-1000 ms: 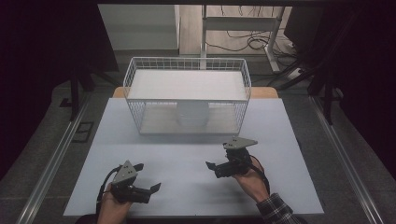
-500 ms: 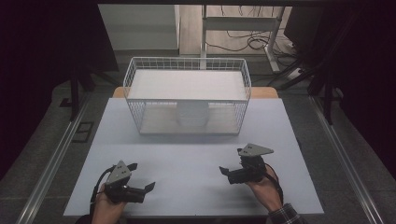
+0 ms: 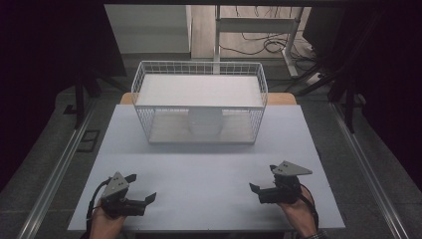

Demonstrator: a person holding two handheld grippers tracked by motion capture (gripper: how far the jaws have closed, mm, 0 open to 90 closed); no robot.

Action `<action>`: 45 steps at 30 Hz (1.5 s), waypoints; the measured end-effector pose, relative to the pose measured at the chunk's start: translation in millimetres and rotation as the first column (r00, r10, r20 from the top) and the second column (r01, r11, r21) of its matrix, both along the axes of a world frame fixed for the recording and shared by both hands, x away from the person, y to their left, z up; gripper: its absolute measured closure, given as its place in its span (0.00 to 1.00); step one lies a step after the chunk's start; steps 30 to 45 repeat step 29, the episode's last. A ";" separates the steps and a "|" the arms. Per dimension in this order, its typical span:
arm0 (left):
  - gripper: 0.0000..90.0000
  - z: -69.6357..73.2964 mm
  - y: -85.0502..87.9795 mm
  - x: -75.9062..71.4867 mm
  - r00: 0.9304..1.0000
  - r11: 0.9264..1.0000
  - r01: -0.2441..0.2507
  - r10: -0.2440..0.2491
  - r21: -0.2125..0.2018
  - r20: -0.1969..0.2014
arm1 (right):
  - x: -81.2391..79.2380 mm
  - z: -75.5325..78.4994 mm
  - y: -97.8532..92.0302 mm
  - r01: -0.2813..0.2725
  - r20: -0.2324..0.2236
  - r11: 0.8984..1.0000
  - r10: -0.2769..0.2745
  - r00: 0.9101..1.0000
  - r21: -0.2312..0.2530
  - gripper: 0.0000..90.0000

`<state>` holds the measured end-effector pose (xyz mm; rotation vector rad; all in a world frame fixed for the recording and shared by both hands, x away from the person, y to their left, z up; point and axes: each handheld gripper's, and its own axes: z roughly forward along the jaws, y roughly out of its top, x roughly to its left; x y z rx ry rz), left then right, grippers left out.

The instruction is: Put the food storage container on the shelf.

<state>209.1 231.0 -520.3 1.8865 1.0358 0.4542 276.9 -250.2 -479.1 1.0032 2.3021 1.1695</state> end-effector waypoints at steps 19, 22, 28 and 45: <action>0.02 -8.8 14.6 -2.0 0.999 0.998 -0.018 0.015 -0.056 -0.051 | -26.5 -17.6 -44.4 0.135 -0.077 0.991 -0.134 0.988 -0.001 0.00; 0.01 -10.6 13.4 -1.0 0.998 0.999 -0.010 0.007 -0.048 -0.067 | -29.0 -21.0 -44.5 0.132 -0.098 0.991 -0.133 0.986 -0.021 0.00; 0.01 -10.9 13.3 -0.1 0.997 0.999 -0.008 0.004 -0.053 -0.072 | -30.1 -22.5 -45.0 0.137 -0.106 0.990 -0.139 0.985 -0.028 0.00; 0.01 -10.9 13.2 0.2 0.997 0.999 -0.009 0.005 -0.053 -0.075 | -29.9 -22.6 -45.2 0.136 -0.108 0.990 -0.139 0.984 -0.027 0.00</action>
